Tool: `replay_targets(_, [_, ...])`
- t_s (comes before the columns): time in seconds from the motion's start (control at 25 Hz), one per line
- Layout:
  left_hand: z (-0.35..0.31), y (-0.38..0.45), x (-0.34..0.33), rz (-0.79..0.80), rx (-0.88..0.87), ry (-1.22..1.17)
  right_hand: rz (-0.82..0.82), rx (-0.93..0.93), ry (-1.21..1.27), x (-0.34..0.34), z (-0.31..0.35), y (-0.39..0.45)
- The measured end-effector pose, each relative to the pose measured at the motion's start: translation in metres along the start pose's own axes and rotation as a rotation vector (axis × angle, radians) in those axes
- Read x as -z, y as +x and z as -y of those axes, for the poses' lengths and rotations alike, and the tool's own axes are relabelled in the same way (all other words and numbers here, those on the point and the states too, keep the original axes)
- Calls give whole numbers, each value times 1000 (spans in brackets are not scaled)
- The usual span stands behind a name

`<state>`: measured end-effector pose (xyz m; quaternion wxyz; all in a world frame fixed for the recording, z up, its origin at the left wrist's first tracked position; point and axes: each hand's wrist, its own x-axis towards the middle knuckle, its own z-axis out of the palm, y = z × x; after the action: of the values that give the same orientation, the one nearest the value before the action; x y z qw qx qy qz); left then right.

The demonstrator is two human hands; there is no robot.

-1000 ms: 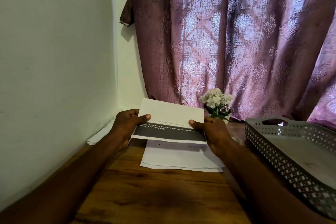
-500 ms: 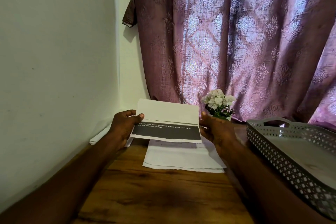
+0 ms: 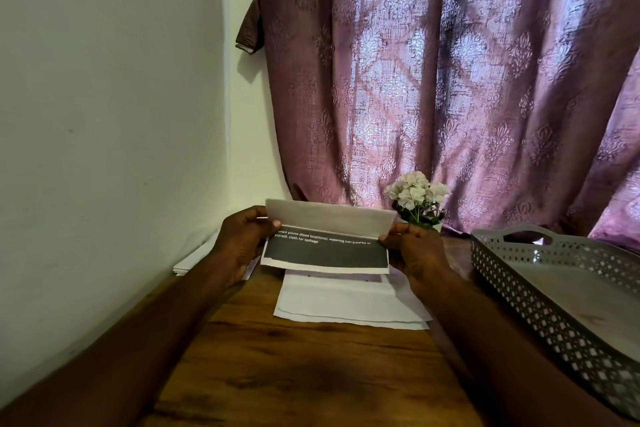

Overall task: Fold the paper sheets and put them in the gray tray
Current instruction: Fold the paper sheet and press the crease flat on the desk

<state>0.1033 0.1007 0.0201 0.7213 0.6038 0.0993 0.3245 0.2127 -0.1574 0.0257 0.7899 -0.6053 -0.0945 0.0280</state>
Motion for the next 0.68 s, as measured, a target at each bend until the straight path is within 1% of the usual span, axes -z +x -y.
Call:
replay_targets(0.2, [-1,1,0,-32,31,14,-52,6,-4,0,-3,4])
replay_targets(0.28, [-2,3,-1,-48,75,-25,-76,4,7,1,-4,6])
replay_targets(0.36, [-4,4,-2,-28,143,-77,-93,-9,28,1,-5,7])
replay_targets(0.4, [-5,3,-1,8,156,-104,-96,-30,46,0,-3,7])
replay_targets(0.52, [-8,2,0,112,153,-197,-68,-93,122,-1,0,8])
replay_targets(0.6, [-7,2,1,136,148,-249,-30,-119,187,-1,0,8])
replay_targets(0.68, [-7,2,0,124,129,-213,23,-113,185,-2,-1,10])
